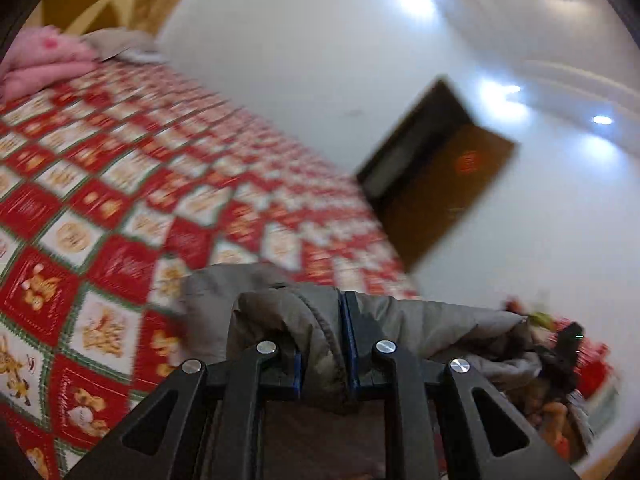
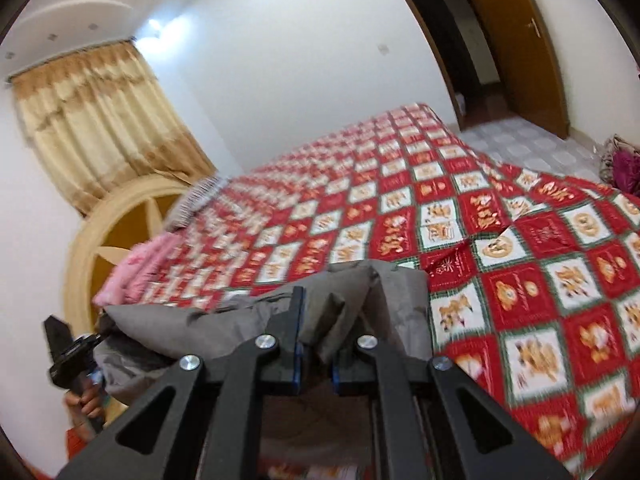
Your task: Fold large clothes
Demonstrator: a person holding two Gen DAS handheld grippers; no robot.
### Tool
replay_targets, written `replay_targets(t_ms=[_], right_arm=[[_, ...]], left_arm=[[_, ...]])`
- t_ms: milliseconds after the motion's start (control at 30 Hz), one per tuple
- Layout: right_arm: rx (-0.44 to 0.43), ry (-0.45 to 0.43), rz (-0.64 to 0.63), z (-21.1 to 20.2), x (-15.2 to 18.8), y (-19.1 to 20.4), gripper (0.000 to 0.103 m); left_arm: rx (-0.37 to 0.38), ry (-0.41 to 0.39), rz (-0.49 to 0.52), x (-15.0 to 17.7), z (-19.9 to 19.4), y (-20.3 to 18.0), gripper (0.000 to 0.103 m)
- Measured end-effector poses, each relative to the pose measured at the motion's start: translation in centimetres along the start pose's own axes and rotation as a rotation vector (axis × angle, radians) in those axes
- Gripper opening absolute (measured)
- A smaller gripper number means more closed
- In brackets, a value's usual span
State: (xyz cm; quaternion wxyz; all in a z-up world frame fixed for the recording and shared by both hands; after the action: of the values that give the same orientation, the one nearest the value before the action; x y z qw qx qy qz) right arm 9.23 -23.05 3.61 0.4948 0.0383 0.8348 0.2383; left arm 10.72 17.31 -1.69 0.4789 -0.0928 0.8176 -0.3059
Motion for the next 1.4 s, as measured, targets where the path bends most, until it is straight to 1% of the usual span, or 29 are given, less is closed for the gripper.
replay_targets(t_ms=[100, 167, 267, 400, 433, 500, 533, 567, 600, 633, 667, 700, 733, 767, 800, 833, 867, 900, 933, 1000, 1033, 1067, 1100, 1133, 1167, 1233, 1300, 1333, 1400], right_arm=[[0.063, 0.036, 0.000, 5.1, 0.3, -1.6, 0.012], [0.112, 0.066, 0.027, 9.3, 0.9, -3.1, 0.012], [0.179, 0.074, 0.040, 12.6, 2.2, -4.8, 0.012], [0.275, 0.053, -0.006, 15.7, 3.5, -5.9, 0.014], [0.298, 0.046, -0.012, 16.2, 3.8, -6.1, 0.015], [0.324, 0.033, -0.012, 16.8, 4.4, -6.4, 0.019], [0.330, 0.034, -0.006, 17.2, 4.7, -6.7, 0.022], [0.329, 0.038, 0.010, 17.5, 5.1, -7.2, 0.024], [0.324, 0.041, 0.022, 17.7, 5.2, -7.4, 0.024], [0.308, 0.043, 0.045, 17.8, 5.3, -7.8, 0.025], [0.283, 0.041, 0.069, 17.6, 5.3, -8.1, 0.027], [0.247, 0.040, 0.100, 17.5, 5.2, -8.1, 0.030], [0.214, 0.036, 0.129, 17.3, 5.0, -8.1, 0.038], [0.146, 0.020, 0.201, 16.6, 4.6, -8.4, 0.049], [0.104, -0.001, 0.261, 15.8, 4.2, -8.6, 0.057], [0.079, -0.034, 0.306, 14.6, 3.6, -8.7, 0.078], [0.079, -0.070, 0.322, 13.5, 3.1, -8.6, 0.091], [0.088, -0.110, 0.317, 12.2, 2.4, -8.4, 0.094], [0.100, -0.151, 0.292, 10.6, 1.8, -8.0, 0.095], [0.153, -0.230, 0.164, 7.2, 0.7, -5.7, 0.090], [0.157, -0.240, 0.104, 6.5, 0.5, -4.5, 0.074], [0.147, -0.223, 0.007, 6.3, 0.5, -2.1, 0.058], [0.134, -0.192, -0.064, 6.8, 0.9, -0.2, 0.055], [0.106, -0.127, -0.163, 8.1, 1.9, 2.6, 0.048], [0.087, -0.069, -0.235, 9.6, 3.1, 4.6, 0.038], [0.049, 0.042, -0.320, 12.7, 5.8, 7.6, 0.031], [0.044, 0.098, -0.363, 15.2, 7.7, 8.9, 0.029], [0.060, 0.110, -0.378, 16.1, 8.2, 8.8, 0.029], [0.109, 0.113, -0.414, 18.2, 8.2, 8.7, 0.029]], left_arm=[[-0.095, 0.039, -0.026, 1.0, 1.8, 2.7, 0.016], [-0.157, 0.066, -0.048, 1.1, 4.7, 4.4, 0.016], [-0.222, 0.094, -0.053, 1.8, 7.2, 6.4, 0.016], [-0.288, 0.115, -0.051, 2.2, 9.6, 7.7, 0.017], [-0.298, 0.126, -0.059, 2.4, 10.4, 8.2, 0.017], [-0.280, 0.143, -0.108, 2.8, 11.0, 9.1, 0.018], [-0.258, 0.152, -0.151, 2.9, 11.2, 9.5, 0.018], [-0.221, 0.168, -0.225, 2.9, 11.2, 10.2, 0.019], [-0.179, 0.182, -0.295, 2.9, 11.2, 10.7, 0.022], [-0.098, 0.189, -0.407, 2.4, 10.4, 11.0, 0.029], [-0.028, 0.172, -0.487, 1.8, 9.5, 11.2, 0.033], [0.021, 0.147, -0.529, 1.2, 8.6, 11.1, 0.048], [0.061, 0.116, -0.550, 0.3, 7.5, 10.9, 0.069], [0.059, 0.069, -0.530, -0.8, 5.9, 10.5, 0.082], [0.001, 0.001, -0.479, -2.0, 4.0, 10.3, 0.097], [-0.048, -0.063, -0.426, -3.1, 2.4, 9.9, 0.098], [-0.069, -0.107, -0.382, -3.9, 1.0, 9.5, 0.098], [-0.082, -0.153, -0.338, -4.9, -0.5, 8.8, 0.098], [-0.094, -0.173, -0.318, -5.2, -1.3, 8.4, 0.098], [-0.174, -0.208, -0.220, -5.5, -2.7, 6.7, 0.098], [-0.212, -0.207, -0.169, -5.2, -2.6, 5.9, 0.098], [-0.249, -0.186, -0.096, -4.2, -2.1, 4.3, 0.098], [-0.260, -0.167, -0.055, -3.3, -1.4, 3.2, 0.098], [-0.255, -0.139, -0.010, -1.8, -0.2, 1.6, 0.098], [-0.233, -0.111, 0.026, 0.2, 1.0, -0.1, 0.098], [-0.196, -0.066, 0.083, 3.5, 3.3, -2.6, 0.098], [-0.209, -0.008, 0.177, 6.1, 6.1, -4.7, 0.098], [-0.224, -0.004, 0.200, 6.3, 6.6, -4.8, 0.098], [-0.291, -0.026, 0.254, 5.5, 8.1, -4.9, 0.098]])
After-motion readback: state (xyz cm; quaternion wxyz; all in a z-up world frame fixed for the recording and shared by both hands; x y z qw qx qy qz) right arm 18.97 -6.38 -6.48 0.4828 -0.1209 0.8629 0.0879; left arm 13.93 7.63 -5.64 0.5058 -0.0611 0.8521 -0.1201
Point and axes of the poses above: each gripper's, at about its wrist camera, not at the fingertips, and z roughly the way its jaws point, y to its left, x to its underside, the point moved 7 cm from there along z, roughly the way its jaws point, and after that the axes turned 7 degrees about -y, right-handed, at the moved point
